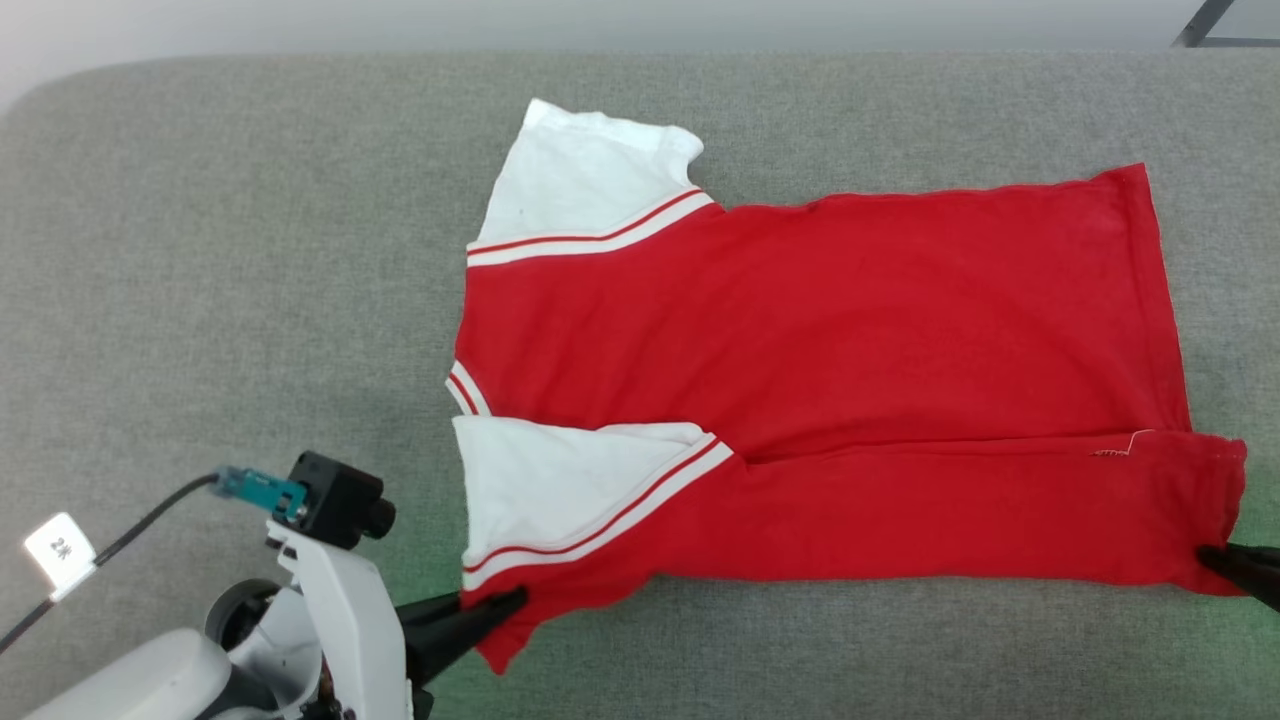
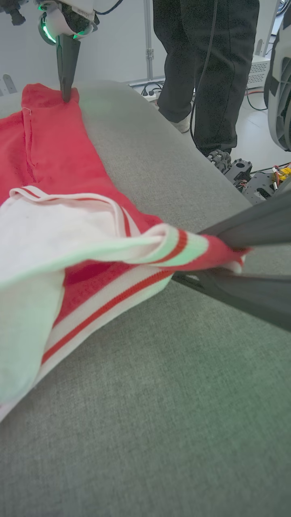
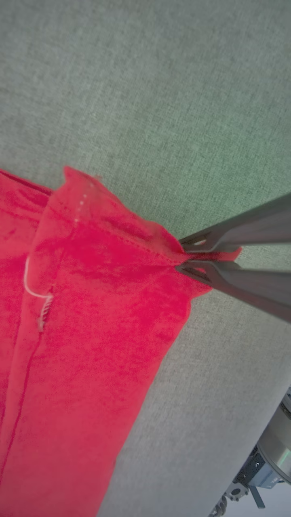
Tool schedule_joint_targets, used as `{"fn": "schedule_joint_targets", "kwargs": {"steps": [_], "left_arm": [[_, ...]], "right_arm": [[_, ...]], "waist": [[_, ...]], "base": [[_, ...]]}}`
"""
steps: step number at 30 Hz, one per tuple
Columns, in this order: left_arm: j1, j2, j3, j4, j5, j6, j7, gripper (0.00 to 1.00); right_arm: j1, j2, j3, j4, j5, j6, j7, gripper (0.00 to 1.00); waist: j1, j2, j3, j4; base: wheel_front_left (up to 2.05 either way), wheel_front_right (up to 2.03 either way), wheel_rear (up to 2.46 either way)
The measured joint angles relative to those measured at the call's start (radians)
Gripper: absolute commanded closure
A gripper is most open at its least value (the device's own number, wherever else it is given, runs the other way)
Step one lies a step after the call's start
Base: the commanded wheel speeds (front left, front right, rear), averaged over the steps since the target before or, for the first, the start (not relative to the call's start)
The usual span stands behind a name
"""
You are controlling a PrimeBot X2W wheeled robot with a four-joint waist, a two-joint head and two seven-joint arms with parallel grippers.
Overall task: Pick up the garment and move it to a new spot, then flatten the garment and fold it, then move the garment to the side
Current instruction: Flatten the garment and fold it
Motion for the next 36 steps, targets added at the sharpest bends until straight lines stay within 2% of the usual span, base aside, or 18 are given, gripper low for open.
{"fn": "schedule_joint_targets", "kwargs": {"steps": [2,3,9,14,20,26,30,33,36], "left_arm": [[0.011,0.001,0.004,-0.016,0.0,0.005,-0.016,0.21],[0.016,0.002,0.007,-0.022,-0.002,0.009,-0.022,0.0],[0.064,0.017,0.045,-0.054,0.006,0.026,-0.132,0.0],[0.112,0.014,0.119,-0.055,0.024,0.058,-0.311,0.0],[0.148,-0.044,0.184,0.01,0.085,0.09,-0.523,0.0],[0.122,-0.115,0.251,0.105,0.208,0.121,-0.592,0.0],[0.04,-0.185,0.353,0.173,0.285,0.105,-0.598,0.0],[-0.044,-0.214,0.403,0.231,0.339,0.064,-0.598,0.0],[-0.167,-0.234,0.403,0.313,0.378,0.024,-0.598,0.0]], "right_arm": [[0.014,0.011,-0.025,-0.007,-0.012,0.0,-0.014,0.54],[0.02,0.02,-0.035,-0.012,-0.016,0.0,-0.023,0.02],[0.053,0.071,-0.125,-0.057,-0.017,0.0,-0.089,0.0],[0.035,0.146,-0.212,-0.08,-0.104,0.0,-0.234,0.0],[-0.02,0.265,-0.202,-0.049,-0.24,0.0,-0.422,0.0],[-0.071,0.381,-0.205,0.009,-0.379,0.0,-0.644,0.0],[-0.088,0.471,-0.24,0.03,-0.435,0.0,-0.782,0.0],[-0.096,0.523,-0.26,0.032,-0.481,0.0,-0.855,0.0],[-0.1,0.571,-0.264,0.029,-0.497,0.0,-0.894,0.0]], "waist": [[-0.0001,0.0,-0.002,0.0],[0.0,0.0,-0.004,0.0],[0.0,0.0,-0.018,0.005],[0.0,0.0,-0.028,0.014],[0.0,0.0,-0.034,0.022],[0.0,0.0,-0.023,0.02],[0.0,0.0,-0.009,0.008],[0.0,0.0,0.002,-0.01],[0.0,0.0,0.017,-0.033]], "base": [[0.0,0.0,0.0],[0.0,0.0,0.0],[0.0,0.0,0.0],[0.0,0.0,0.0],[0.0,0.0,0.0],[0.0,0.0,0.0],[0.0,0.0,0.0],[0.0,0.0,0.0],[0.0,0.0,0.0]]}}
